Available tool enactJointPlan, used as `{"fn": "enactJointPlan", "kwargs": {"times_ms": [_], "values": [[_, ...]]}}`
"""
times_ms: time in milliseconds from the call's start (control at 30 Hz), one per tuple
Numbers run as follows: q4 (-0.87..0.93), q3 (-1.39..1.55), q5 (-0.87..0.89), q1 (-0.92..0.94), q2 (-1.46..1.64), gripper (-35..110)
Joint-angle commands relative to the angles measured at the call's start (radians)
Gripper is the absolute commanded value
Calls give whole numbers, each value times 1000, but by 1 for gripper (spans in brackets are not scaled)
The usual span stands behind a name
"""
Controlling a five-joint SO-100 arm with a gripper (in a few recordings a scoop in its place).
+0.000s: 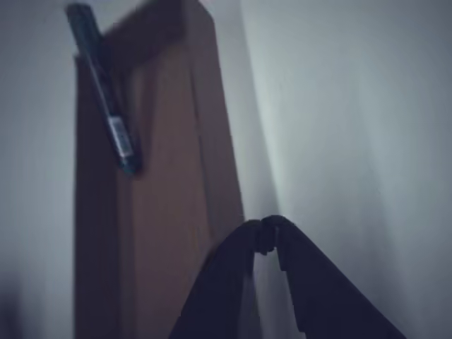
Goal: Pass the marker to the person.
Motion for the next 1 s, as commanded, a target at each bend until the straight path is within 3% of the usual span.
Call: {"fn": "enactJointPlan", "kwargs": {"times_ms": [0,100,267,700,967], "values": [[-175,-196,250,-37,-49,-5],[-301,-331,390,-75,-161,-5],[-350,-644,422,-144,-511,-5],[-336,-1422,141,-186,-1318,-5],[-198,-1609,-69,-181,-1600,-3]]}}
